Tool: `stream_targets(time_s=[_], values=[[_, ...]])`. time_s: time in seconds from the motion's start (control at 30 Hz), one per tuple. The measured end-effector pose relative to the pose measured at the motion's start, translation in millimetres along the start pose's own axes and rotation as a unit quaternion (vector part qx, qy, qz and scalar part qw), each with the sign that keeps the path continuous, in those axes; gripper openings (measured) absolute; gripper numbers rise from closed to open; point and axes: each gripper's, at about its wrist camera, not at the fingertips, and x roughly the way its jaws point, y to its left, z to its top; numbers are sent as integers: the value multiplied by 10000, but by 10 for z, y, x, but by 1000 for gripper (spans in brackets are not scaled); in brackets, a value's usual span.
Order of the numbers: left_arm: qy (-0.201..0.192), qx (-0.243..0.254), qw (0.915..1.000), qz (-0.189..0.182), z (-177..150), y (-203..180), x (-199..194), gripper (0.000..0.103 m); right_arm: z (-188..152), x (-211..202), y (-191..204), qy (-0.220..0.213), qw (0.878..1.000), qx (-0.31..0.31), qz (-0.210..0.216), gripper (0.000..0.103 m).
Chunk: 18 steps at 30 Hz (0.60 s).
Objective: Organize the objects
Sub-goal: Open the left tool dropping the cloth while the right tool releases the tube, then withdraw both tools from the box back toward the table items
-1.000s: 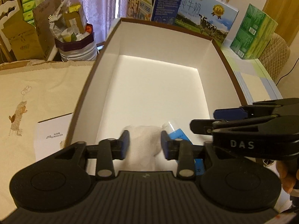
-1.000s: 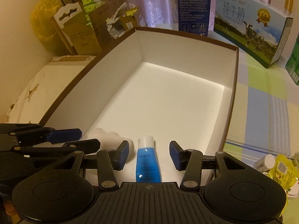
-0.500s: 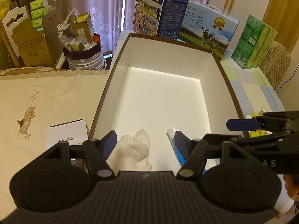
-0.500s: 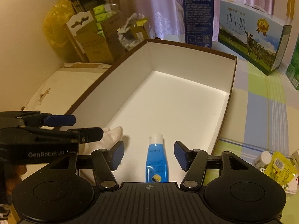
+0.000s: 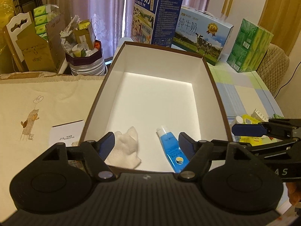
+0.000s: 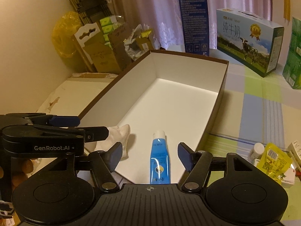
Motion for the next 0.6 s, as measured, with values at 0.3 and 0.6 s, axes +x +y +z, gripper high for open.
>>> stream_targets(time_s=[0.3, 0.6], values=[[-36, -81, 9999, 74, -136, -336, -165, 72, -148, -326, -217, -61, 9999, -34, 132, 63], [28, -77, 9999, 72, -287, -734, -230, 72, -341, -589, -544, -13, 9998, 18, 201, 63]])
